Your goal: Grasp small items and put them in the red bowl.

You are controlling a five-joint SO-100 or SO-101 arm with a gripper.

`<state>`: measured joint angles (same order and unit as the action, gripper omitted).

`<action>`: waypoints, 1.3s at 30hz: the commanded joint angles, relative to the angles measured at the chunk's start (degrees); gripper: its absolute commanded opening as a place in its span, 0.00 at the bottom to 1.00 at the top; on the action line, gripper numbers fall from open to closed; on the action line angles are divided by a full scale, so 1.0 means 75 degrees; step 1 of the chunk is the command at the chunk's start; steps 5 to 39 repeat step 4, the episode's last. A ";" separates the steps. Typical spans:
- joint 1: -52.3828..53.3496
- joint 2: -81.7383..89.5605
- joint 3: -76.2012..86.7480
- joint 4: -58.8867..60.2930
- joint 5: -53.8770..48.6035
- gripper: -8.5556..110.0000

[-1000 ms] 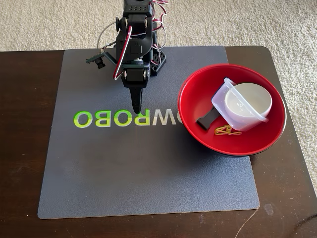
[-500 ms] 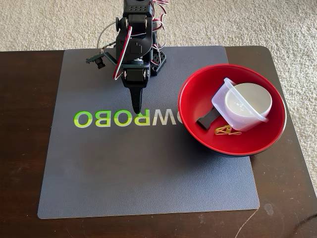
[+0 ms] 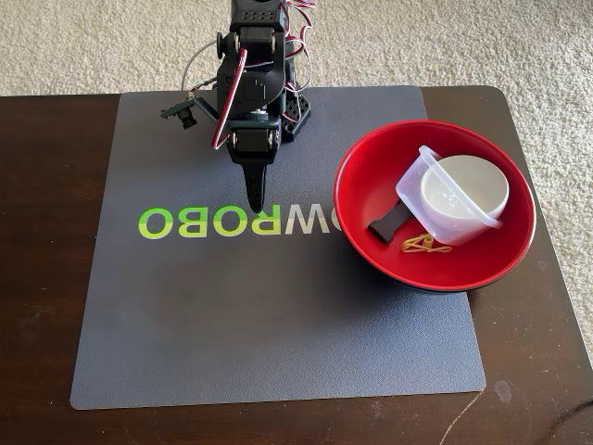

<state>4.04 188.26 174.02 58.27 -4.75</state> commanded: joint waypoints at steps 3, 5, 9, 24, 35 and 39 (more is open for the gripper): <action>0.0129 0.0059 -0.0059 -0.0059 -0.0012 0.07; 0.0129 0.0059 -0.0059 -0.0059 -0.0012 0.07; 0.0129 0.0059 -0.0059 -0.0059 -0.0012 0.07; 0.0129 0.0059 -0.0059 -0.0059 -0.0012 0.07; 0.0129 0.0059 -0.0059 -0.0059 -0.0012 0.07; 0.0129 0.0059 -0.0059 -0.0059 -0.0012 0.07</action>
